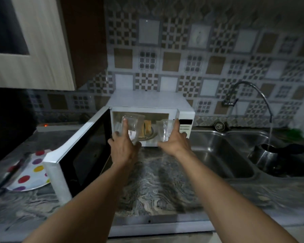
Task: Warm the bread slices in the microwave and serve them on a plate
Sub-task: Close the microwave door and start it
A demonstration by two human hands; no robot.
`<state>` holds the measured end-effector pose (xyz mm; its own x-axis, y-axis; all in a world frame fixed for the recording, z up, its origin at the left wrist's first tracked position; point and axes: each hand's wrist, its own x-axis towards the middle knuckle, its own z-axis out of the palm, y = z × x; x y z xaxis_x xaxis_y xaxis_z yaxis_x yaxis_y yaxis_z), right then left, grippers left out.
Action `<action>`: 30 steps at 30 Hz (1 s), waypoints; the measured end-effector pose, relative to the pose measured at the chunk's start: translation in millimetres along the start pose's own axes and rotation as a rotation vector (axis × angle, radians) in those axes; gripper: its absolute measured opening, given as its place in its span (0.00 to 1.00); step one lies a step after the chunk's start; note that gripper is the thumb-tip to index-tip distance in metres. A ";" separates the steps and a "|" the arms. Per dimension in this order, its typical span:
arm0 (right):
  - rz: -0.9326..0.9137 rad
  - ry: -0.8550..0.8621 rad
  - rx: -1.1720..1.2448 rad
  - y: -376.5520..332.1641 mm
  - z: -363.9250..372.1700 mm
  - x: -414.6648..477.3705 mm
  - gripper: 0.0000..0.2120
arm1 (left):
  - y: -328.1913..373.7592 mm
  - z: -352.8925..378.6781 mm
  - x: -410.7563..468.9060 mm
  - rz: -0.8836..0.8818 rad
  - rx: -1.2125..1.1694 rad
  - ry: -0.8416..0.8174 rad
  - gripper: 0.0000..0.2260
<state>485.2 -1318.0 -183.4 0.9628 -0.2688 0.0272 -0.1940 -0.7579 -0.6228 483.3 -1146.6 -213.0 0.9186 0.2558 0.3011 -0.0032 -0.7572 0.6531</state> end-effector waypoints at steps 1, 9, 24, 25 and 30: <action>-0.005 0.017 0.011 -7.6 -8.1 2.4 0.61 | 8.1 -6.6 6.5 0.012 -0.005 0.015 0.43; -0.049 0.040 0.023 -51.4 -49.4 61.8 0.58 | 45.3 -19.2 83.5 0.039 0.061 0.045 0.45; -0.037 -0.030 -0.039 -72.5 -22.6 235.3 0.60 | 58.6 58.1 226.9 -0.087 0.184 0.005 0.45; -0.042 -0.027 -0.047 -72.4 -17.5 244.7 0.59 | 58.5 63.8 234.4 -0.087 0.196 0.010 0.45; -0.127 -0.008 -0.075 -71.3 1.1 271.8 0.56 | 59.3 83.4 258.6 -0.055 0.245 0.042 0.44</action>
<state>760.9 -1336.4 -132.5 0.9819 -0.1635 0.0954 -0.0840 -0.8279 -0.5546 753.6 -1175.5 -154.3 0.8974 0.3219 0.3017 0.1470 -0.8629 0.4834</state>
